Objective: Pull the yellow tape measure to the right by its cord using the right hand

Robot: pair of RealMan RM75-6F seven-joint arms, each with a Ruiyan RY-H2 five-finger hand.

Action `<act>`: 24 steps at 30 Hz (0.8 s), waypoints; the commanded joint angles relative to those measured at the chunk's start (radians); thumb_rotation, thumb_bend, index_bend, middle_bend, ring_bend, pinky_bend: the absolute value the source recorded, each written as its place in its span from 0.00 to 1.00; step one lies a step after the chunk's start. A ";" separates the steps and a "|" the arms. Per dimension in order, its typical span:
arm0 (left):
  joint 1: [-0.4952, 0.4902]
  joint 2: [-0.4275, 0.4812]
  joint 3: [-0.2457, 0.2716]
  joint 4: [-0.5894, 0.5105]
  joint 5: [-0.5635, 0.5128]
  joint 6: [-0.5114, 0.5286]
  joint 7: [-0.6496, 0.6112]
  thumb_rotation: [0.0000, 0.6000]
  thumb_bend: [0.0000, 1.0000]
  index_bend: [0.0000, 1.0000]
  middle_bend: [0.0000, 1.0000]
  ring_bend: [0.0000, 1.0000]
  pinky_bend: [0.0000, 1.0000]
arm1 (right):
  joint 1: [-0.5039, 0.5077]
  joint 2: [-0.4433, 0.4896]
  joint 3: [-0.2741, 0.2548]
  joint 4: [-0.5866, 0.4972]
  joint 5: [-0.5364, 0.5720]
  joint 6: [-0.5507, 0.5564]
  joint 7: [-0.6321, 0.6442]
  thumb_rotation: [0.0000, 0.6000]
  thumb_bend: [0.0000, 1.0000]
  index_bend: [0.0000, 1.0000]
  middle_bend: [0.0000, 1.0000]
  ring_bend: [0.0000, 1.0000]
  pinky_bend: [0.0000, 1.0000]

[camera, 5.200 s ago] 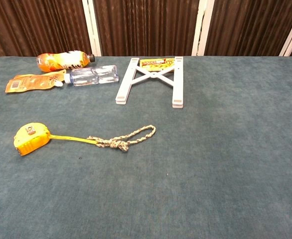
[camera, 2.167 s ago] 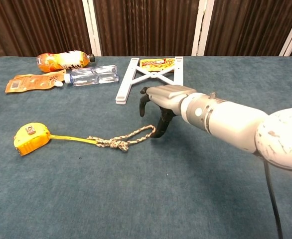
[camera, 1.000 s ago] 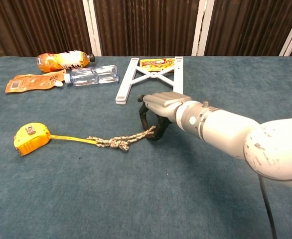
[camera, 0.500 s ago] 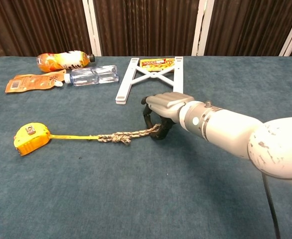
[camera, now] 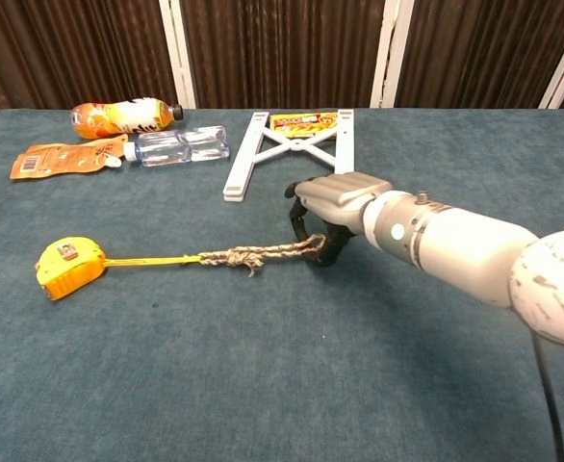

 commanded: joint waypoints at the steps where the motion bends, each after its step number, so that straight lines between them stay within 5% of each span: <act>1: 0.000 0.001 0.000 0.001 0.002 0.002 -0.002 1.00 0.46 0.05 0.00 0.00 0.13 | -0.013 0.027 -0.011 -0.030 -0.005 0.017 -0.011 1.00 0.67 0.77 0.15 0.10 0.00; 13: 0.003 0.001 -0.006 -0.002 -0.008 0.007 -0.001 1.00 0.46 0.05 0.00 0.00 0.13 | -0.113 0.211 -0.083 -0.252 -0.049 0.121 -0.018 1.00 0.68 0.78 0.15 0.10 0.00; 24: 0.000 -0.003 -0.006 -0.006 -0.011 -0.001 0.013 1.00 0.46 0.05 0.00 0.00 0.13 | -0.270 0.466 -0.176 -0.481 -0.219 0.298 0.044 1.00 0.68 0.78 0.15 0.10 0.00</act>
